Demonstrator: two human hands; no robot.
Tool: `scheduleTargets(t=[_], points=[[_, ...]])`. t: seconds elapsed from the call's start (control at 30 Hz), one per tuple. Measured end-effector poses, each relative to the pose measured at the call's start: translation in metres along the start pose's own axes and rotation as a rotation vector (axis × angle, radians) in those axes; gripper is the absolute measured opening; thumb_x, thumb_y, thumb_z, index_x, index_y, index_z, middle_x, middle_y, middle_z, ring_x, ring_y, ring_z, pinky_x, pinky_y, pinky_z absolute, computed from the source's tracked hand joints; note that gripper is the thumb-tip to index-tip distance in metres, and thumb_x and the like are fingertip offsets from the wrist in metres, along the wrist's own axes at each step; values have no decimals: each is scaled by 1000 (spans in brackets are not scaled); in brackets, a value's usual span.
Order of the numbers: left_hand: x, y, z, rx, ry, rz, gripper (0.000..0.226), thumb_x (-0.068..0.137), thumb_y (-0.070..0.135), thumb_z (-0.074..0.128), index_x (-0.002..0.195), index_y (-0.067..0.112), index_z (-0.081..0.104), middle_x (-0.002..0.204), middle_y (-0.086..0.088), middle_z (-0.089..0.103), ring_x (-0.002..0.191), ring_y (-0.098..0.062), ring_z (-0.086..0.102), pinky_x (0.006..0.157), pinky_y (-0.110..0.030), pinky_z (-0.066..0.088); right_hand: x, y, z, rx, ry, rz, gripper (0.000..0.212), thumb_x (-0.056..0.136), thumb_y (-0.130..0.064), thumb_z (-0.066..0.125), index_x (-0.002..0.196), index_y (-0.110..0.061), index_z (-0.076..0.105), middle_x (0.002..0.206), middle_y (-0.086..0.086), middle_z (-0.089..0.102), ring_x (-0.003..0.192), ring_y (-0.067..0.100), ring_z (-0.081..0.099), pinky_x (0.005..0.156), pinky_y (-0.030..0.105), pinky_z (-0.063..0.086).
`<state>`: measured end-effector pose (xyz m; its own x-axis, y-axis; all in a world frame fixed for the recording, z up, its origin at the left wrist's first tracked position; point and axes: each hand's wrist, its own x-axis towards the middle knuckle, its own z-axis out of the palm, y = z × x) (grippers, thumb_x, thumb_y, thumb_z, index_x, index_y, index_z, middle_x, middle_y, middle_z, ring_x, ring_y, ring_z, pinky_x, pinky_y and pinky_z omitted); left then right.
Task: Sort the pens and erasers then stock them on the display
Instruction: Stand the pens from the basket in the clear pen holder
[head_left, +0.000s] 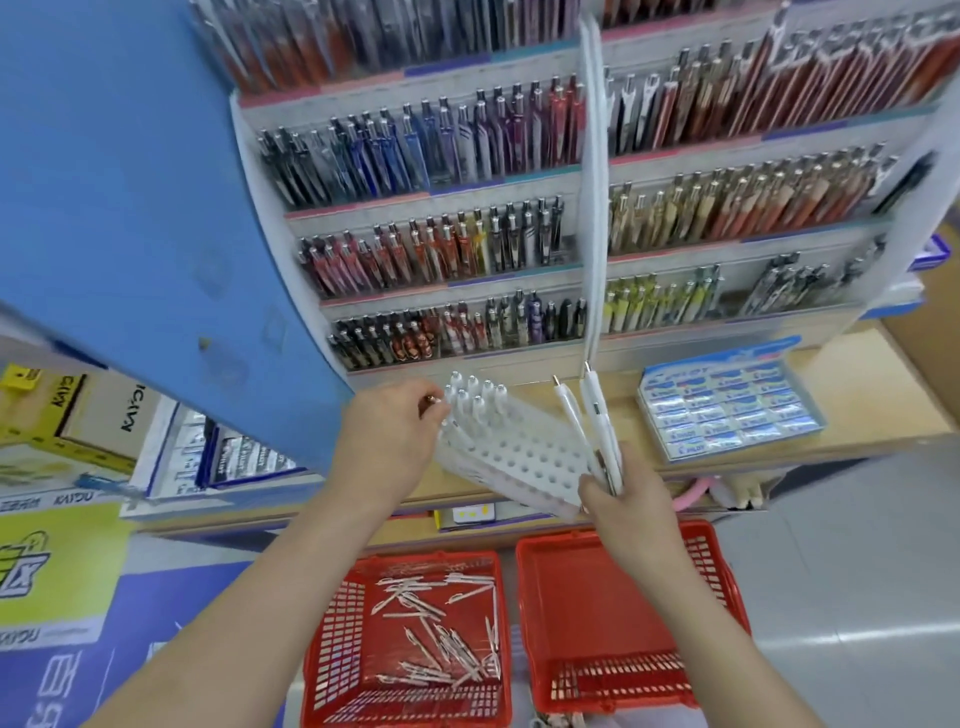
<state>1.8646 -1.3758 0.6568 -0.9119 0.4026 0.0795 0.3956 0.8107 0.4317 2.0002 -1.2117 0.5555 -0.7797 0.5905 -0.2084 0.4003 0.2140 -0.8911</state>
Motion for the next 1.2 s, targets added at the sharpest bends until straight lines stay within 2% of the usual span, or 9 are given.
scheduleTargets(t=[0.17, 0.47, 0.6, 0.7, 0.8, 0.87, 0.97, 1.07, 1.2], points=[[5, -1, 9, 92, -61, 36, 18, 90, 28, 60, 92, 16, 73, 86, 1, 71, 82, -18, 61, 73, -30, 43, 4, -1, -3, -17, -18, -13, 12, 80, -2, 55, 80, -13, 50, 61, -2, 48, 54, 12, 42, 47, 18, 34], [15, -1, 22, 147, -139, 38, 12, 84, 25, 67, 87, 17, 75, 87, 2, 59, 86, -18, 56, 77, -33, 46, 8, -1, -6, -7, -52, -7, 13, 83, -4, 55, 79, -14, 46, 62, 1, 47, 53, 16, 40, 44, 19, 33], [14, -1, 26, 175, -132, 38, 13, 84, 28, 67, 87, 18, 74, 84, 4, 55, 92, -18, 52, 78, -32, 43, 8, -5, -9, 21, -54, 8, 13, 86, -14, 61, 79, -19, 51, 66, 3, 56, 57, 16, 49, 48, 17, 36], [14, -2, 23, 182, -159, 17, 16, 83, 32, 68, 91, 19, 73, 89, 2, 59, 93, -19, 53, 79, -32, 45, 7, -13, -14, 80, -65, 11, 23, 91, -29, 58, 77, -12, 53, 64, 8, 57, 57, 16, 51, 55, 27, 40], [10, 5, 13, 135, -103, -11, 20, 84, 34, 66, 97, 20, 72, 88, 3, 63, 86, -17, 57, 77, -33, 48, 4, -21, -19, 178, -127, -2, 25, 95, -28, 54, 78, -11, 56, 59, 1, 54, 55, 13, 46, 57, 33, 38], [4, 17, 4, -69, -56, -73, 14, 87, 33, 62, 91, 24, 72, 81, 7, 67, 78, -12, 60, 72, -31, 49, 1, -29, -22, 280, -188, -12, 18, 94, -27, 57, 81, -13, 60, 58, -3, 54, 55, 11, 46, 56, 30, 37], [-3, 39, -5, -669, -175, -294, 14, 90, 28, 61, 90, 19, 72, 70, 2, 67, 61, -11, 58, 64, -30, 54, -6, -40, -25, 353, -231, -36, 10, 89, -23, 64, 82, -16, 63, 61, -6, 52, 51, 5, 42, 51, 19, 35], [-5, 42, -9, -819, -238, -350, 19, 88, 24, 63, 89, 8, 72, 66, -6, 64, 57, -13, 59, 58, -24, 54, -11, -48, -23, 406, -212, -51, 5, 86, -18, 69, 85, -16, 65, 66, -4, 54, 58, 6, 46, 53, 19, 38], [-7, 39, -13, -998, -220, -478, 17, 79, 12, 72, 93, 3, 70, 77, -14, 71, 67, -19, 67, 64, -24, 57, -11, -49, -16, 387, -138, -54, 6, 85, -17, 70, 85, -17, 64, 62, -10, 56, 56, 6, 47, 54, 23, 40]])
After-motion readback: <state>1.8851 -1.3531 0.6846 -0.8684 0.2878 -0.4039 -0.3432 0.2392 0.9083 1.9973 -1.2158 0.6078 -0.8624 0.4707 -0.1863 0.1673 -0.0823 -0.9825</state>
